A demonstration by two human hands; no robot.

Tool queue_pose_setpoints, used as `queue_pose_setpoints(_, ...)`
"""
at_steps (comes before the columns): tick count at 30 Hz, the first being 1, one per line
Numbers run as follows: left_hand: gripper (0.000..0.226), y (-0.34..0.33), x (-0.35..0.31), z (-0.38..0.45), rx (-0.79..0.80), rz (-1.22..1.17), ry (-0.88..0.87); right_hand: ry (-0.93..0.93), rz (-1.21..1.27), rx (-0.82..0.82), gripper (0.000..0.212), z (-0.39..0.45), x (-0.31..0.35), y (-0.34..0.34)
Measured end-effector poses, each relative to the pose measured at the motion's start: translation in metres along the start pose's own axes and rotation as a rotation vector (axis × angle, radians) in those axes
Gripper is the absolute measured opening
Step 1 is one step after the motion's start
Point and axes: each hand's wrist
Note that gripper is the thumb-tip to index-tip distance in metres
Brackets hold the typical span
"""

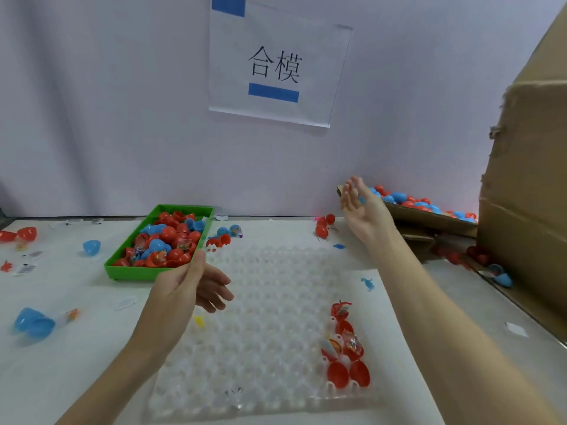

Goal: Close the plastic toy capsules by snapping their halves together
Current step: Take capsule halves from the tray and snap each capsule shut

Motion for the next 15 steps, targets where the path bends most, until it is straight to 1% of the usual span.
queue_pose_setpoints(2, 0.061, 0.0, 0.0, 0.0, 0.015, 0.014, -0.021, 0.016, -0.223, 0.046, 0.019, -0.018, -0.011, 0.009)
queue_pose_setpoints(4, 0.052, -0.002, 0.001, -0.002, 0.047, 0.066, -0.066, 0.065, -0.469, 0.117, 0.019, -0.043, -0.022, 0.021)
queue_pose_setpoints(7, 0.041, -0.009, 0.003, -0.008, 0.124, 0.14, -0.118, 0.135, -0.951, 0.235, 0.017, -0.078, -0.036, 0.039)
queue_pose_setpoints(9, 0.036, -0.015, 0.002, -0.014, 0.162, 0.216, -0.151, 0.121, -1.212, 0.338, 0.013, -0.093, -0.041, 0.047)
queue_pose_setpoints(10, 0.033, -0.018, 0.001, -0.017, 0.178, 0.291, -0.196, 0.111, -1.335, 0.381, 0.011, -0.097, -0.043, 0.049)
queue_pose_setpoints(12, 0.022, -0.026, 0.001, -0.027, 0.231, 0.437, -0.346, 0.116, -1.525, 0.432, 0.008, -0.1, -0.043, 0.053)
queue_pose_setpoints(14, 0.013, -0.038, 0.003, -0.039, 0.321, 0.534, -0.557, 0.136, -1.594, 0.459, 0.007, -0.101, -0.039, 0.056)
queue_pose_setpoints(15, 0.015, -0.044, 0.005, -0.046, 0.374, 0.611, -0.679, 0.132, -1.612, 0.483, 0.007, -0.101, -0.036, 0.058)
Point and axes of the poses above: each hand's wrist, its own z-axis towards the middle knuckle, its own y-axis out of the back of the hand, x = y × z, and after that the axes turned 1 degree about -y, right-handed
